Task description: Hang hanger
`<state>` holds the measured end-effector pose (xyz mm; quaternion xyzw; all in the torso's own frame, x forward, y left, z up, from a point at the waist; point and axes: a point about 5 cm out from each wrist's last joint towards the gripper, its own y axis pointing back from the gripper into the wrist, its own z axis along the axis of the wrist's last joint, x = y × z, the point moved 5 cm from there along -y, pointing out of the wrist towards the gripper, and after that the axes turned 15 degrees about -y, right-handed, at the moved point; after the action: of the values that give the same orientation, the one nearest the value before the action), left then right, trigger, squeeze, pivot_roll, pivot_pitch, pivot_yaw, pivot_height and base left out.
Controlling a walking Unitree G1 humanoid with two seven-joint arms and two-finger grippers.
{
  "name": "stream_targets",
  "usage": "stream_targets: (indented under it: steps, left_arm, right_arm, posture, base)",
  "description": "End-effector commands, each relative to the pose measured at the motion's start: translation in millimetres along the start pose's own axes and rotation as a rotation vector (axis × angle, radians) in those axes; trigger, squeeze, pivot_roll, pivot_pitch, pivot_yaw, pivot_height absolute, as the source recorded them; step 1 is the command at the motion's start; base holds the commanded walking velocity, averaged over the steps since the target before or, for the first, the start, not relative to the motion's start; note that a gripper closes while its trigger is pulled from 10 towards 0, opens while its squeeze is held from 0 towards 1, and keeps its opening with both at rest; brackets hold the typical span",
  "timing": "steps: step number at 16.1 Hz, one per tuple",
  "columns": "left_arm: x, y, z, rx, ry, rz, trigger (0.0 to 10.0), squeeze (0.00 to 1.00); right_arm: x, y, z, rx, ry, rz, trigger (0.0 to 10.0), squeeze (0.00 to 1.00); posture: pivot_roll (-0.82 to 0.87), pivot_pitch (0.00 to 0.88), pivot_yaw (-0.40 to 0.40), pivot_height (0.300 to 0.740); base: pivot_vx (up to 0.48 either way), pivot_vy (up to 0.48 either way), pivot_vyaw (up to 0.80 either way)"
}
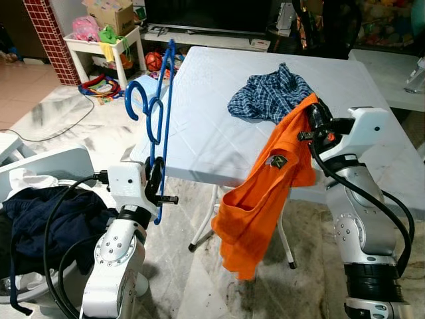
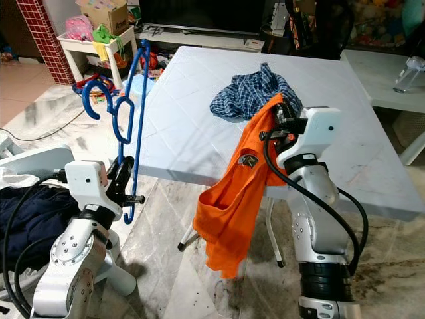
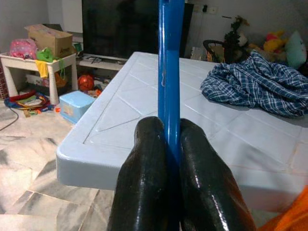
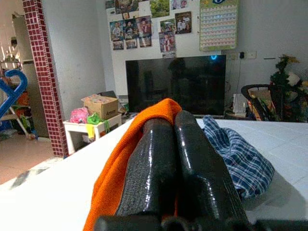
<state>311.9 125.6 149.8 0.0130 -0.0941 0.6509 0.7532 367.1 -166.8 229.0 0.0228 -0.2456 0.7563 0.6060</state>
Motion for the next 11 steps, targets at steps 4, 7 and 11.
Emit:
stream_targets:
  steps: [4,7,11]
  left_arm:
    - [-3.1,-2.7,5.6,-0.016,0.015,-0.020,10.0,0.00]
    - [-4.9,-3.2,9.1,-0.028,0.025,-0.030,10.0,0.00]
    - [-7.3,-4.6,14.2,-0.045,0.048,-0.048,10.0,0.00]
  right_arm:
    - [-4.0,-4.5,5.5,-0.001,0.012,-0.021,10.0,0.00]
    - [-7.7,-3.8,4.7,0.003,0.025,-0.043,10.0,0.00]
    - [-6.4,-5.7,8.2,-0.009,0.028,-0.036,10.0,0.00]
  posture:
    - [0.04,0.081,-0.023,0.740]
    - [0.04,0.083,-0.023,0.740]
    - [0.03,0.084,-0.024,0.740]
  base:
    - [0.000,0.000,-0.66]
    - [0.000,0.000,-0.27]
    - [0.063,0.000,0.00]
